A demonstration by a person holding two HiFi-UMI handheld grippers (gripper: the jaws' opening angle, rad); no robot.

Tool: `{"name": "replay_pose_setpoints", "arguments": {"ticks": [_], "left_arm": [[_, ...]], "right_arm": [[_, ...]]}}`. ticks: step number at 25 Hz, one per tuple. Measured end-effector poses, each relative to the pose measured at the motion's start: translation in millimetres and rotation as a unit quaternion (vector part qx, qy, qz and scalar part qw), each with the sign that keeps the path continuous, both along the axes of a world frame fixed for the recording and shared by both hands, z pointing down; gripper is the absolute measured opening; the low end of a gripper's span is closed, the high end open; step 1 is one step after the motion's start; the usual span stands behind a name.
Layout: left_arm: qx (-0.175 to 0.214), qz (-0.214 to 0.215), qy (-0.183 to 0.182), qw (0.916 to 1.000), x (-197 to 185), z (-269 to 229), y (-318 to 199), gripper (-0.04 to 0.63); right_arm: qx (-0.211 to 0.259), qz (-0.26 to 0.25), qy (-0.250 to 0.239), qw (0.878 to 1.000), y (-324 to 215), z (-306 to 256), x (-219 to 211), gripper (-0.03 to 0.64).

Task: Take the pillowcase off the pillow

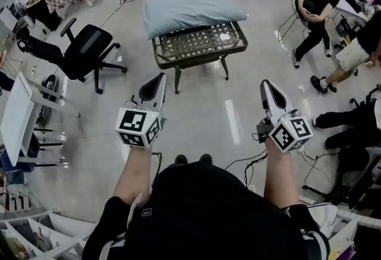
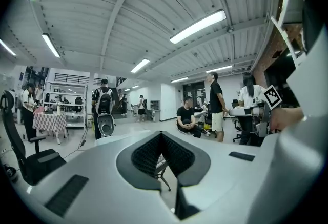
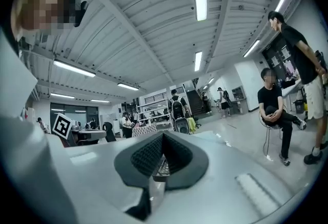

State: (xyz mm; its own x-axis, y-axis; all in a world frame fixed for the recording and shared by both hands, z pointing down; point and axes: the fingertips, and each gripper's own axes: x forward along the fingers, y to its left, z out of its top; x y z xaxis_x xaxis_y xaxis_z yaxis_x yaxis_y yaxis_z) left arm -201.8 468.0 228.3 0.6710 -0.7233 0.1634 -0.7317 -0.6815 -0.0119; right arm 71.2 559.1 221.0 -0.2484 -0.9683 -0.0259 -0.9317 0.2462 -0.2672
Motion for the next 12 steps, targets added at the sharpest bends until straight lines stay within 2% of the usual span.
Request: {"name": "replay_pose_setpoints", "arguments": {"ticks": [6,12], "left_arm": [[-0.002,0.025,0.001,0.9997,42,1,6,0.002],[-0.014,0.036,0.0,0.9993,67,10,-9,0.002]], "right_arm": [[0.003,0.007,-0.015,1.0,12,6,26,0.009],[-0.019,0.018,-0.035,0.999,9,21,48,0.01]]}}
